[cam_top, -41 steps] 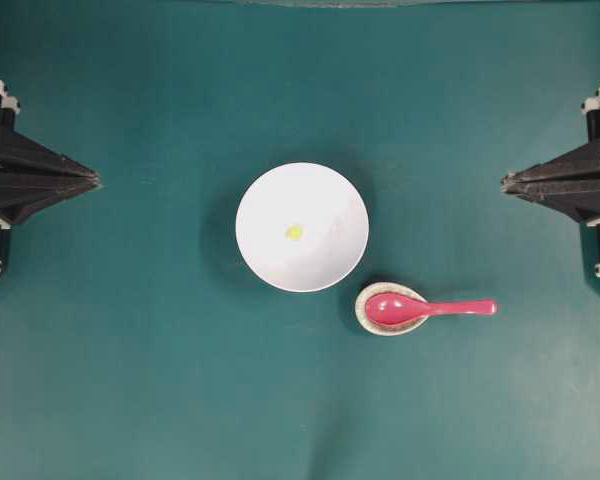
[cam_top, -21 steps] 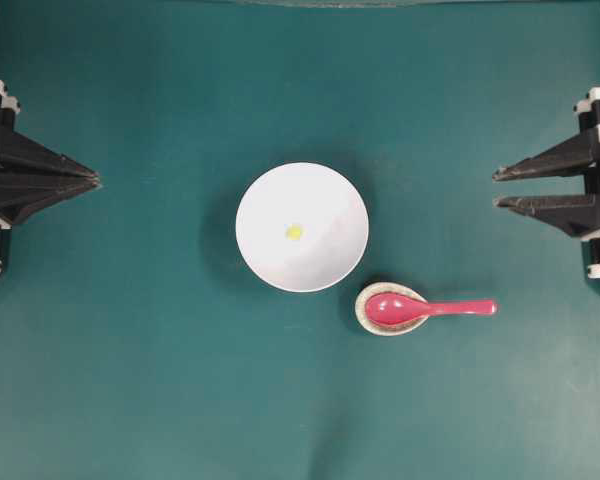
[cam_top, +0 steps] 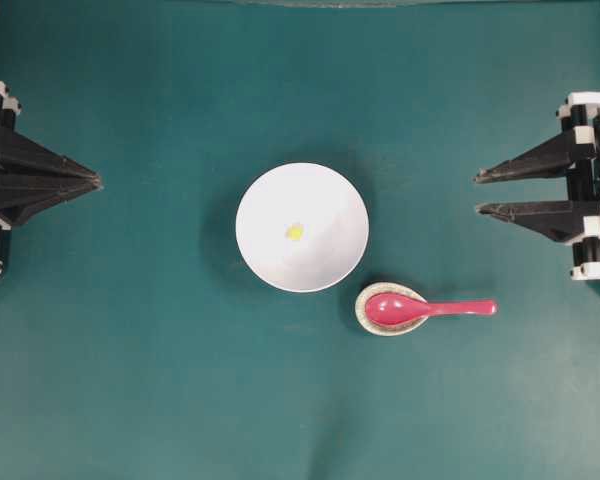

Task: Scoop the yellow hexagonal prism block from the bowl with a spoon using the right arm.
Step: 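Move the right gripper left toward the pink spoon handle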

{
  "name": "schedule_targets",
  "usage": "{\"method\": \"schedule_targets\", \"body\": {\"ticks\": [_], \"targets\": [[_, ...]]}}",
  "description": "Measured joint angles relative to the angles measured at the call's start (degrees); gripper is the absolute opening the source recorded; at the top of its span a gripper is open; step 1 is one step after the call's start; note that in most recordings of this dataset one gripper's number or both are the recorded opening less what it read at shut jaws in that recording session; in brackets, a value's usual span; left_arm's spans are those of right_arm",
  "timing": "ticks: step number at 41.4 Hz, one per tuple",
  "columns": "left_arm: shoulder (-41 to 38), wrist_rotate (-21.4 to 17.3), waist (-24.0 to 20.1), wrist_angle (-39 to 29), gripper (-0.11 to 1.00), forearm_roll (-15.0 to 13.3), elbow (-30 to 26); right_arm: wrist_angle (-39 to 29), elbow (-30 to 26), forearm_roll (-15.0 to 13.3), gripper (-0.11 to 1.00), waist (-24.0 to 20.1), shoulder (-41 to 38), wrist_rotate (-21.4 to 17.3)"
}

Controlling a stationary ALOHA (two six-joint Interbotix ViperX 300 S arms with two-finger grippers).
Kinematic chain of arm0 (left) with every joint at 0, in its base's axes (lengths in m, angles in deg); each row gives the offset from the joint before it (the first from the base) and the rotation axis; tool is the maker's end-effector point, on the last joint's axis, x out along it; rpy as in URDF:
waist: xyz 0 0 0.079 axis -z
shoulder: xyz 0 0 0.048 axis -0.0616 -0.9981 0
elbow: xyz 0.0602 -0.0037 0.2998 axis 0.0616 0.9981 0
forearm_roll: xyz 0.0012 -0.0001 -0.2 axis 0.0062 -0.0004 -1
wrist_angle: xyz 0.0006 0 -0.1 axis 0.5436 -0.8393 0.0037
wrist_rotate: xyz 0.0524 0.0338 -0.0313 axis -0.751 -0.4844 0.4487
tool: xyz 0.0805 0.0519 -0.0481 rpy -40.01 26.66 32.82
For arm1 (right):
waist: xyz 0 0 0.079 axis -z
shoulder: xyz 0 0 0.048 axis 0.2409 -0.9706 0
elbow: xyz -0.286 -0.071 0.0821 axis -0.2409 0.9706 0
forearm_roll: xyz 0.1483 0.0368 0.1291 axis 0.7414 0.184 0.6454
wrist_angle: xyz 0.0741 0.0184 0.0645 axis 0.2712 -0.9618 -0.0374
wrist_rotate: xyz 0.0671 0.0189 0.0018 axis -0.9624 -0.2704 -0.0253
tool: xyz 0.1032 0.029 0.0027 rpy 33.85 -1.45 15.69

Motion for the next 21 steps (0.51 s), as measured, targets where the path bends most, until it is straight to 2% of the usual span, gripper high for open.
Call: {"method": "schedule_targets", "body": {"ticks": [21], "targets": [[0.0, -0.3, 0.0, -0.4, 0.11, 0.1, 0.1, -0.5, 0.0, 0.3, 0.43, 0.0, -3.4, -0.2]]}}
